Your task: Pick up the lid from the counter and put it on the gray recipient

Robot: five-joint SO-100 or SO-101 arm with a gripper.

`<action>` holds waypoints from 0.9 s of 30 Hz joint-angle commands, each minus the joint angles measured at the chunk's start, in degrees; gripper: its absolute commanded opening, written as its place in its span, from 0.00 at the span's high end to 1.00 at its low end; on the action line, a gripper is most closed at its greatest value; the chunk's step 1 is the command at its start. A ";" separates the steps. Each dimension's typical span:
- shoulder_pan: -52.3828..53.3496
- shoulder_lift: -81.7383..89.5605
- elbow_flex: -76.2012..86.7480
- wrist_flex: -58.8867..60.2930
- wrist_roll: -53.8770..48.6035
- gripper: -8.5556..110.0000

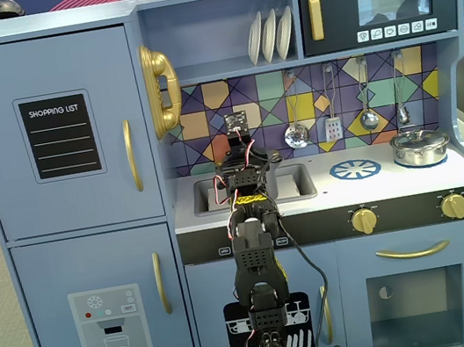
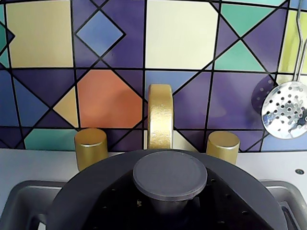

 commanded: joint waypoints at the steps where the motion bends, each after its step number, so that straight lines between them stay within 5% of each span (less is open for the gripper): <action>1: 0.79 1.41 -1.32 -1.05 1.32 0.93; 13: 0.79 6.77 4.31 0.53 -0.70 0.92; 19: 2.02 11.87 7.21 4.66 -0.79 0.73; 24: 1.23 25.75 7.12 20.74 1.93 0.76; 27: 0.09 36.39 3.78 41.66 3.34 0.81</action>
